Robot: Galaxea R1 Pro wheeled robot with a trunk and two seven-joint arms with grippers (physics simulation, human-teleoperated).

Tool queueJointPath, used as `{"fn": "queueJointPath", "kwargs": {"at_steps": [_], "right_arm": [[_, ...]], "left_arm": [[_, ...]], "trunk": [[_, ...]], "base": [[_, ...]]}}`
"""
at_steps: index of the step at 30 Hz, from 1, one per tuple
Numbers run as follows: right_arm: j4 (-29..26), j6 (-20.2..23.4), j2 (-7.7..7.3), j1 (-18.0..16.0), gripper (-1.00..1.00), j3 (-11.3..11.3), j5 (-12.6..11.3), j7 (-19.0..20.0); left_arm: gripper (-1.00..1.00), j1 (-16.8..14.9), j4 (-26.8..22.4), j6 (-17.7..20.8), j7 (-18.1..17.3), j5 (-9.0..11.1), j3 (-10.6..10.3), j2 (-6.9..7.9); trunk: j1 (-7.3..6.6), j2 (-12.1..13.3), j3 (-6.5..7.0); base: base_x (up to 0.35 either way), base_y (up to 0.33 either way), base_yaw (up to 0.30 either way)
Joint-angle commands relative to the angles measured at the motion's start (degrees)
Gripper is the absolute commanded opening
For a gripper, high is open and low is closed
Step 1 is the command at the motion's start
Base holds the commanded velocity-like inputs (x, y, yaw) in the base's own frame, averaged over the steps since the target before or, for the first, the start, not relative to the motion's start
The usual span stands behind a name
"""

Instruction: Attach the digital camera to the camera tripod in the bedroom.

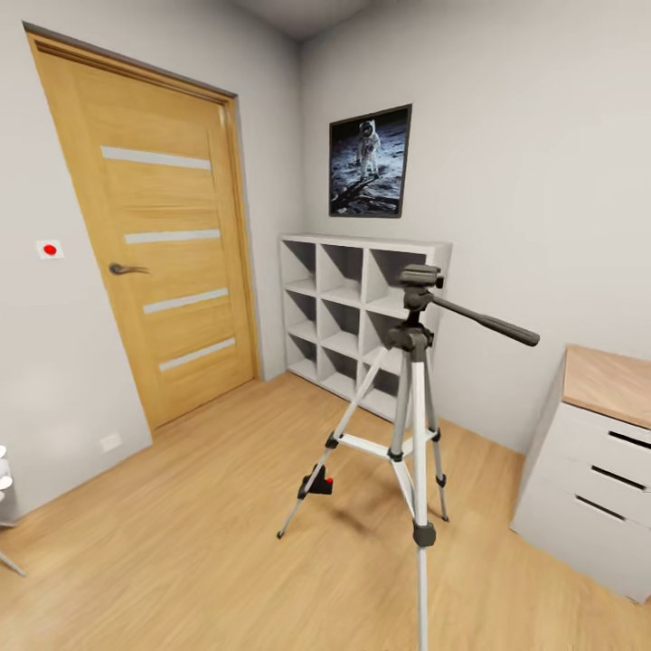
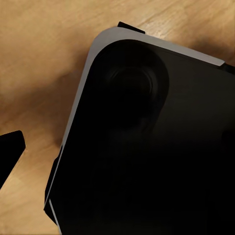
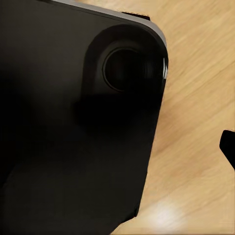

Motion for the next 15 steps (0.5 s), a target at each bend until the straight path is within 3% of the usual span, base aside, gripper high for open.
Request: {"fn": "queueJointPath", "kwargs": {"at_steps": [1,6,15], "right_arm": [[-0.1,-0.1,-0.01,0.0,1.0,0.3,0.1,-0.1],[-0.1,-0.1,-0.07,0.0,1.0,0.3,0.1,-0.1],[-0.1,0.0,-0.36,0.0,1.0,0.4,0.1,0.0]], "left_arm": [[1.0,0.0,0.0,-0.1,0.0,0.1,0.1,-0.01],[1.0,0.0,0.0,-0.1,0.0,0.1,0.1,-0.01],[1.0,0.0,-0.1,-0.1,0.0,0.1,0.1,-0.06]], "trunk": [[0.0,0.0,-0.04],[0.0,0.0,-0.04],[0.0,0.0,-0.04]], "base": [[0.0,0.147,-0.246],[0.0,0.072,-0.149],[0.0,0.012,-0.025]]}}
